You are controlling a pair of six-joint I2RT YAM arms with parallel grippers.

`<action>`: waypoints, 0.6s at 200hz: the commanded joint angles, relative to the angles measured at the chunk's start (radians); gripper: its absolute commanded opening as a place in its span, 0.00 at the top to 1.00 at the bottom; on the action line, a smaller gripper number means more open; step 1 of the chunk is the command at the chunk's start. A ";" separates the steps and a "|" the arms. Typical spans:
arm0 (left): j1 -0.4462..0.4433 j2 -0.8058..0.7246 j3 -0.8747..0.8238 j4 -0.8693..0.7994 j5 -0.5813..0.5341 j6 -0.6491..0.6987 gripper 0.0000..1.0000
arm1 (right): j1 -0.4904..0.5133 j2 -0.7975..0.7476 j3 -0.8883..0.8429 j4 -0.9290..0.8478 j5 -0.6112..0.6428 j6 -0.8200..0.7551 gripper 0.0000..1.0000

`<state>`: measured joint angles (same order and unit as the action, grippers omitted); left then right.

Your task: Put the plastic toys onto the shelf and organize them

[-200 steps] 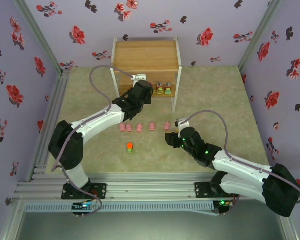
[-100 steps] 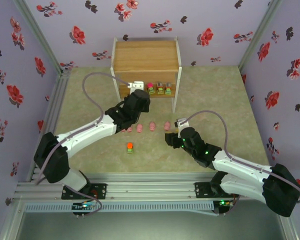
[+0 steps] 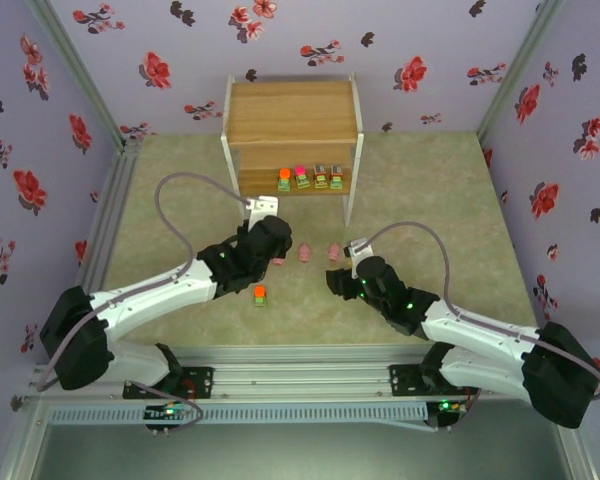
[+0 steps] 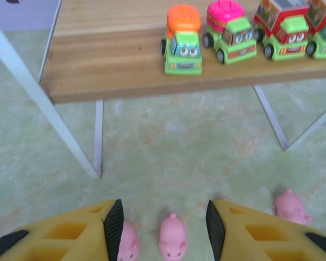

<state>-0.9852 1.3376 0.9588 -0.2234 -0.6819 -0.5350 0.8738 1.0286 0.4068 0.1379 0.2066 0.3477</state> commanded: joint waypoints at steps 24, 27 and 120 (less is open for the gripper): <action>-0.059 -0.080 -0.104 -0.087 -0.088 -0.132 0.50 | 0.020 0.013 0.018 0.020 0.012 -0.024 0.61; -0.064 -0.083 -0.112 -0.088 -0.089 -0.141 0.50 | 0.021 0.013 0.018 0.020 0.012 -0.026 0.60; -0.234 -0.077 -0.231 -0.182 -0.153 -0.408 0.48 | 0.077 0.053 0.040 0.023 0.015 -0.060 0.49</action>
<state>-1.1854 1.2606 0.7532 -0.3649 -0.7826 -0.8230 0.9325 1.0748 0.4145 0.1383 0.2089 0.3164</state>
